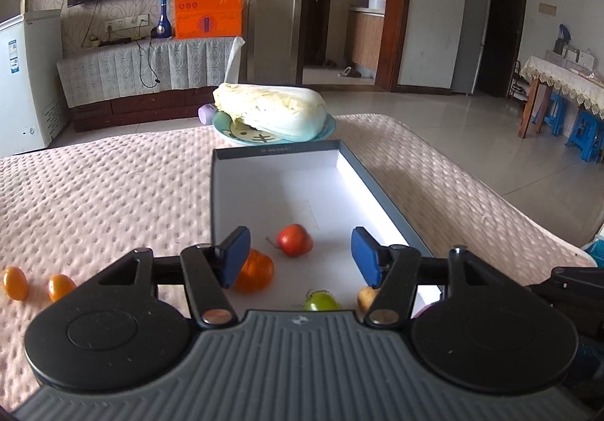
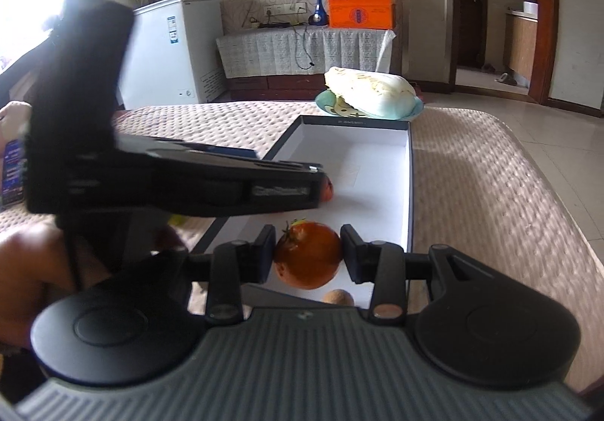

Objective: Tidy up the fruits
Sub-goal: 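Lower the orange tomato into the grey box and open the right gripper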

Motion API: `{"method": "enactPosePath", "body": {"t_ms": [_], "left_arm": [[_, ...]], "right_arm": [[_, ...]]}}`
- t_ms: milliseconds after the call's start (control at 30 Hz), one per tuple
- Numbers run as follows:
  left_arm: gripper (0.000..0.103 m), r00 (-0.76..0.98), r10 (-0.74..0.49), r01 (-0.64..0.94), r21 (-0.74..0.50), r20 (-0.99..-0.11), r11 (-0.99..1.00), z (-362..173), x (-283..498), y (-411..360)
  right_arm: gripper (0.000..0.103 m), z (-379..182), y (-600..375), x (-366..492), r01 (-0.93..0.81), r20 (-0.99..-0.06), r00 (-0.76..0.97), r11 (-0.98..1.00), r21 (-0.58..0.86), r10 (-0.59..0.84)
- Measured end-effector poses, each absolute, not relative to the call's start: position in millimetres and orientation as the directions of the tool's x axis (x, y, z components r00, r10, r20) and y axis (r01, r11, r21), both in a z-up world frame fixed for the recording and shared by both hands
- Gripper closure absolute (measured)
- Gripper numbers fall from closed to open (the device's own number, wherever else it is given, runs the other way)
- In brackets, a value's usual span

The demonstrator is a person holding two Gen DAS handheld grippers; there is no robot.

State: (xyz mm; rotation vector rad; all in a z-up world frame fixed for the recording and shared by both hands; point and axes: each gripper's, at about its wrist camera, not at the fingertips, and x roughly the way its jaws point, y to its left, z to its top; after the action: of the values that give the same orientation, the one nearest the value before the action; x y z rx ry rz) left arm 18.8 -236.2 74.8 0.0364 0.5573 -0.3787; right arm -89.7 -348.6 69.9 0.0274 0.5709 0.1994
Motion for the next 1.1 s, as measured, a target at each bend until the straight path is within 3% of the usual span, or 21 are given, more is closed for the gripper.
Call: {"method": "enactPosePath", "body": {"t_ms": [1100], "left_arm": [[0.037,0.834,-0.2,0.198,-0.06,-0.514,0.978,94.4,2.8,-108.1]], "right_arm": [[0.061,54.8,-322.0,-46.2,-0.027,-0.537,0.839,0.993,0.112,0.083]]}}
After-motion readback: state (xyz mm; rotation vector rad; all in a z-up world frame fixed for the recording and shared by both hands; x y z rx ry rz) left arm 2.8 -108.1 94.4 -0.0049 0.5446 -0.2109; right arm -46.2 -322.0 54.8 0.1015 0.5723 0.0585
